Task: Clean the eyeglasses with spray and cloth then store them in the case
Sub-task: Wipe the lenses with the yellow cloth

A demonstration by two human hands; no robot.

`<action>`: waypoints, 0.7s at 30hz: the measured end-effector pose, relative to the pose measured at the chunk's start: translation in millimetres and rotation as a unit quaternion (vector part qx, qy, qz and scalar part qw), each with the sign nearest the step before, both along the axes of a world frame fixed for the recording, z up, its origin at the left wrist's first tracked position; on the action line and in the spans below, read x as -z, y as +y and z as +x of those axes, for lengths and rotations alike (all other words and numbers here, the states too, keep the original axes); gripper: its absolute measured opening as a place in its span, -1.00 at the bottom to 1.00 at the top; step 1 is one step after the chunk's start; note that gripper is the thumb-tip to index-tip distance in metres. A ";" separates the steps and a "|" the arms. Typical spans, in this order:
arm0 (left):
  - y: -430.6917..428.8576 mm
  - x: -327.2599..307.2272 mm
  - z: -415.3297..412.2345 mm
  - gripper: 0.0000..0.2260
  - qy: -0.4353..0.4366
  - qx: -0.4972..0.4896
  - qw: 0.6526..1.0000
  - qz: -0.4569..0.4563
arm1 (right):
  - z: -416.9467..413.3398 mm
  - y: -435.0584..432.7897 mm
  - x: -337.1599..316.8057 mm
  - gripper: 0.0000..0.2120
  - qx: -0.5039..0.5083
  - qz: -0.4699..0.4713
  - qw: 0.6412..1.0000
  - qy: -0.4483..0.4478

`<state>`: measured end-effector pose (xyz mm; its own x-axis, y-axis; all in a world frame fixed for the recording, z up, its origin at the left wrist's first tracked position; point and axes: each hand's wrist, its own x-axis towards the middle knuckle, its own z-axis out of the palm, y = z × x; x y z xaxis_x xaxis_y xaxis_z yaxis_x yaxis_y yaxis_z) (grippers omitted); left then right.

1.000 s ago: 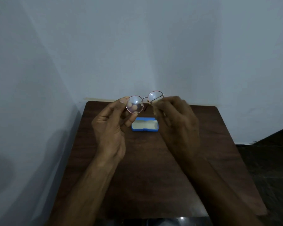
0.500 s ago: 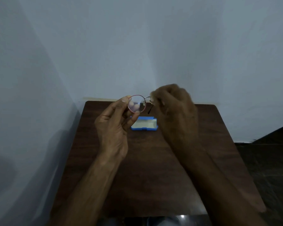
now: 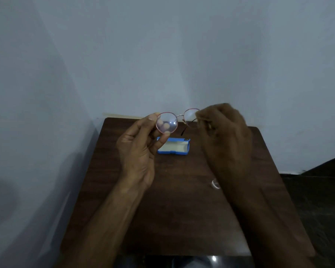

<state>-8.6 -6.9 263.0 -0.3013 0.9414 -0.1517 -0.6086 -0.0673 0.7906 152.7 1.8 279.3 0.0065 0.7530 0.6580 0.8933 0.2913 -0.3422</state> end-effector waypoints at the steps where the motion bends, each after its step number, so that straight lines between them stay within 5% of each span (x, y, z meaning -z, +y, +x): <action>1: -0.6 0.2 0.4 -0.83 -0.001 0.000 1.000 -0.001 | 0.6 3.1 -2.9 -0.91 0.009 0.005 1.000 0.002; 16: -5.0 0.6 -6.4 -0.86 -0.029 0.020 0.999 -0.021 | -18.1 -15.6 -6.0 -0.94 -0.046 -0.015 0.998 -0.049; 21: -7.9 2.7 -10.6 -0.86 -0.033 0.038 0.998 -0.021 | -6.3 0.4 -16.0 -0.95 -0.013 0.005 1.000 0.002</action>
